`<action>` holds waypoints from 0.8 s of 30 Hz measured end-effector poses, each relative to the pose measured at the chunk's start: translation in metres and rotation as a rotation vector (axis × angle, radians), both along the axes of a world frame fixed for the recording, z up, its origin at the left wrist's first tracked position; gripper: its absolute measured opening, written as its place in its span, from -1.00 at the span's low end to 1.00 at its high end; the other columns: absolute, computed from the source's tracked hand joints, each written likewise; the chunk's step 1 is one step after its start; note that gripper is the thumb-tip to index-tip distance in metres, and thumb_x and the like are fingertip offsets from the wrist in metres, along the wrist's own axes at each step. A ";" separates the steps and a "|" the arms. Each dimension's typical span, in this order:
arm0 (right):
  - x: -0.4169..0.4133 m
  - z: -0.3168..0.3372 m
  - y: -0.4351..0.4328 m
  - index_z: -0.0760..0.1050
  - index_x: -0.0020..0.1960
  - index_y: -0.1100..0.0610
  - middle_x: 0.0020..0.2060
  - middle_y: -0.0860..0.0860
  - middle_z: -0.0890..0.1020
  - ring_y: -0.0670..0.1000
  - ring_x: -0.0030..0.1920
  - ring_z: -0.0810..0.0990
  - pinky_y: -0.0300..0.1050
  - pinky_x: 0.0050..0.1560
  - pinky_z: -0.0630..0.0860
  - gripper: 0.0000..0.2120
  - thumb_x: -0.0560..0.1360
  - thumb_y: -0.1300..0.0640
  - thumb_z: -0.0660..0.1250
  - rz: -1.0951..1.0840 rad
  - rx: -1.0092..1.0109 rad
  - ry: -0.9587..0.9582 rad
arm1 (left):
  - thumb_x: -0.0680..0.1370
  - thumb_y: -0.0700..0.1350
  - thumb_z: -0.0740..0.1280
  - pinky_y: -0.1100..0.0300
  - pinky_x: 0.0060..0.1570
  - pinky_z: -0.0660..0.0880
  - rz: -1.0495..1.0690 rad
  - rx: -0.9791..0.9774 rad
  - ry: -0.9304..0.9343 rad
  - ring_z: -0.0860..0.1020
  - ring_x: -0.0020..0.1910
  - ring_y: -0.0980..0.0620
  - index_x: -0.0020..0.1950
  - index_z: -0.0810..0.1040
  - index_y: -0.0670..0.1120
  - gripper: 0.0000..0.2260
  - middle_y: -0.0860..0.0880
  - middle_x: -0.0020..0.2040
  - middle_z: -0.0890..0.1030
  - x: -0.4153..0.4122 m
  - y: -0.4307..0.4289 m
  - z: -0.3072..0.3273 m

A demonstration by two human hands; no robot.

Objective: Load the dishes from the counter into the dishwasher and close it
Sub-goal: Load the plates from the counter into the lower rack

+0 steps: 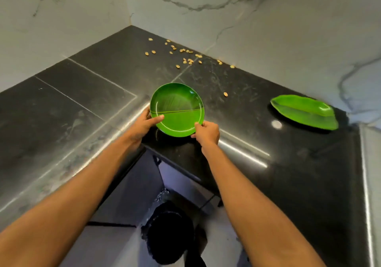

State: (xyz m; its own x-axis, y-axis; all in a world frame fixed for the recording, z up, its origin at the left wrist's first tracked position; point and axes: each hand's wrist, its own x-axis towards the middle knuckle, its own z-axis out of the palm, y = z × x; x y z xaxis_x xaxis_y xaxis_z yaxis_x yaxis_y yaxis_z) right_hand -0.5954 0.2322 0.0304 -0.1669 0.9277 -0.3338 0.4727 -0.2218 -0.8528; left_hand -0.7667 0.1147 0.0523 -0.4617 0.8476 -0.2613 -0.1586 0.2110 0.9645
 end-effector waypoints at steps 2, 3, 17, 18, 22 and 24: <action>0.021 -0.001 -0.033 0.56 -0.37 0.09 -0.61 -0.05 0.57 -0.05 -0.41 0.66 -0.10 -0.23 0.57 -0.70 0.53 0.06 0.34 -0.013 0.012 0.011 | 0.60 -0.25 0.30 0.12 0.21 0.53 -0.005 0.069 -0.001 0.57 0.23 -0.05 0.46 0.34 -0.12 -0.57 -0.08 0.26 0.59 0.030 -0.023 -0.002; 0.031 -0.001 -0.048 0.56 -0.36 0.08 -0.61 -0.04 0.56 -0.07 -0.46 0.63 -0.09 -0.24 0.57 -0.70 0.54 0.08 0.35 -0.018 0.000 0.023 | 0.61 -0.31 0.25 0.17 0.10 0.57 0.040 0.076 -0.013 0.59 0.16 -0.03 0.44 0.34 -0.11 -0.60 -0.04 0.19 0.61 0.043 -0.031 -0.003; 0.290 -0.071 -0.266 0.54 -0.40 0.13 -0.50 0.03 0.62 0.06 -0.42 0.60 0.10 -0.25 0.56 -0.63 0.46 -0.10 0.43 -0.210 -0.053 -0.020 | 0.36 -0.20 0.26 0.11 -0.16 0.61 -0.371 -0.057 0.040 0.59 -0.01 0.03 0.16 0.47 0.08 -0.61 -0.05 0.03 0.60 0.245 -0.174 -0.011; 0.310 -0.078 -0.278 0.55 -0.37 0.15 -0.49 0.04 0.63 0.07 -0.41 0.62 0.08 -0.24 0.57 -0.62 0.48 -0.09 0.42 -0.231 -0.058 -0.045 | 0.35 -0.19 0.25 -0.05 -0.07 0.61 -0.400 -0.095 0.043 0.58 0.04 -0.05 0.15 0.47 0.10 -0.60 -0.06 0.05 0.59 0.264 -0.179 -0.019; 0.402 -0.115 -0.338 0.60 -0.36 -0.09 -0.48 -0.01 0.64 0.02 -0.39 0.64 0.05 -0.21 0.59 -0.74 0.49 -0.10 0.41 -0.290 -0.169 -0.065 | 0.32 -0.20 0.21 -0.24 -0.04 0.55 -0.526 -0.281 0.006 0.56 0.01 -0.07 0.11 0.49 0.14 -0.58 -0.03 0.01 0.59 0.357 -0.200 -0.056; 0.441 -0.133 -0.363 0.59 -0.39 -0.11 -0.50 -0.04 0.63 -0.03 -0.39 0.64 0.00 -0.20 0.59 -0.72 0.50 -0.07 0.43 -0.321 -0.234 -0.087 | 0.29 -0.20 0.20 -0.25 -0.09 0.57 -0.567 -0.352 0.029 0.57 0.00 -0.09 0.13 0.50 0.11 -0.56 -0.06 0.01 0.60 0.398 -0.208 -0.071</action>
State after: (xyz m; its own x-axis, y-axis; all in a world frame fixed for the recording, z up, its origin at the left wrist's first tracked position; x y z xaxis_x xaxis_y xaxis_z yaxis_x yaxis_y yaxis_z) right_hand -0.1544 -0.1312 -0.1022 0.1573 0.8252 -0.5425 0.4161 -0.5535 -0.7214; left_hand -0.3684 -0.0933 -0.0189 0.0195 0.8275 -0.5611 0.0943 0.5572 0.8250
